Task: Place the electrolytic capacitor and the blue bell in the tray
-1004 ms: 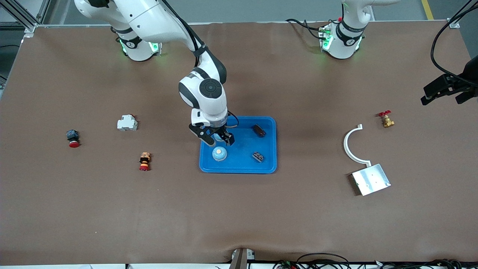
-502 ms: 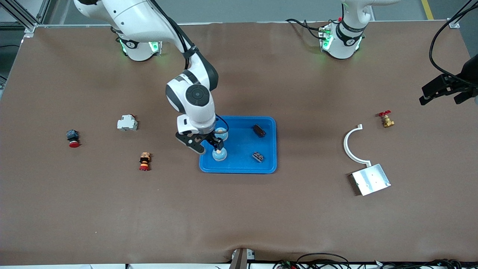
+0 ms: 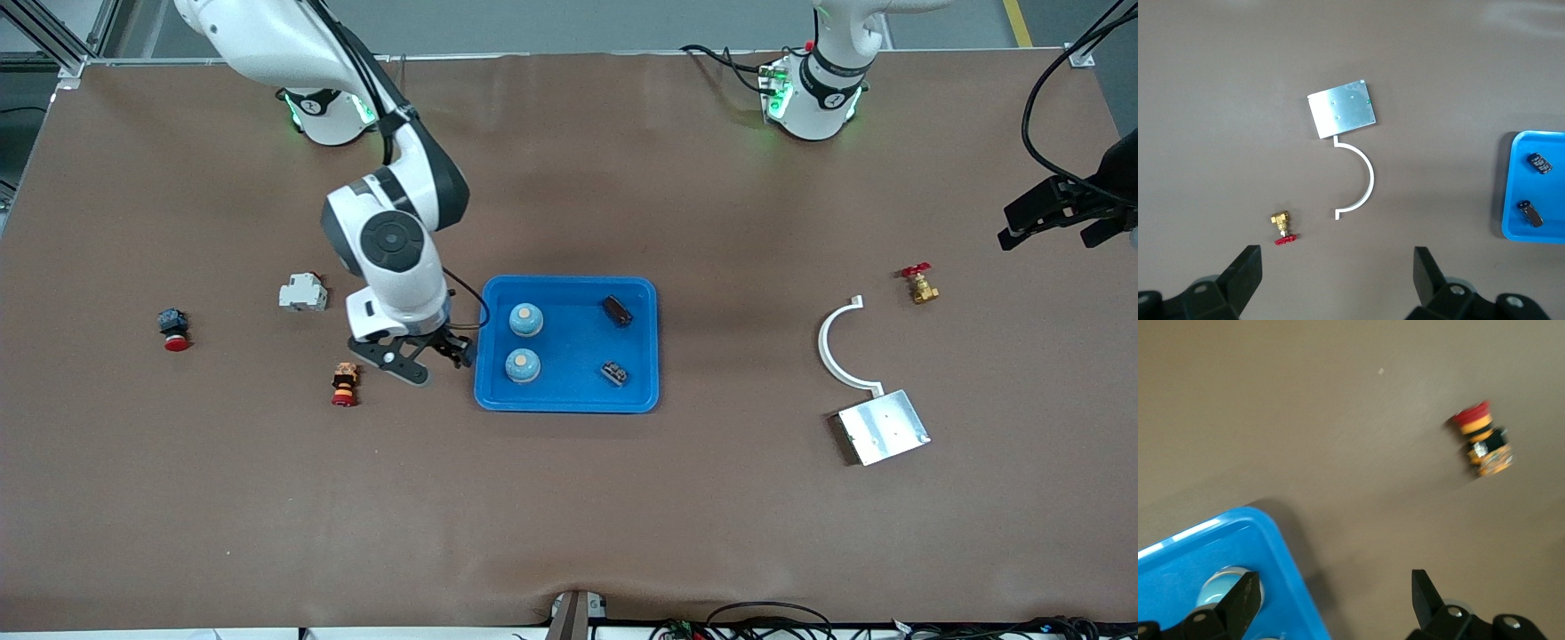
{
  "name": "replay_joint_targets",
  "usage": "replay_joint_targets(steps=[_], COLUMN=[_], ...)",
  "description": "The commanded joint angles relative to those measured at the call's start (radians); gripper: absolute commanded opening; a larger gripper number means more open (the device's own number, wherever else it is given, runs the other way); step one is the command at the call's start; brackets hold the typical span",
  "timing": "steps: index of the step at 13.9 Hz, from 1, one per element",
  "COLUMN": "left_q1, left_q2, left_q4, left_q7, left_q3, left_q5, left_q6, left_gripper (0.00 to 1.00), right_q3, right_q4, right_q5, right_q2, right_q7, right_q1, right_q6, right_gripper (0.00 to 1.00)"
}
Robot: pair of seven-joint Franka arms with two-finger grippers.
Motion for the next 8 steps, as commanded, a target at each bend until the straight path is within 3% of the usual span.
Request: replay_joint_targets(steps=[1, 8], left_q1=[0.009, 0.008], left_q2=[-0.012, -0.01], left_q4=[0.001, 0.014], left_q7=[0.006, 0.011], left_q3=[-0.009, -0.009], left_q5=[0.002, 0.003], left_q6=[-0.004, -0.004], left_gripper=[1.0, 1.0], right_q3=[0.018, 0.018], right_q4=[-0.018, -0.018], right_q5=[-0.011, -0.011], right_q2=[-0.064, -0.156], right_q7=[-0.169, -0.463], right_q1=[-0.074, -0.216], right_q6=[-0.048, -0.102], right_gripper=[1.0, 1.0])
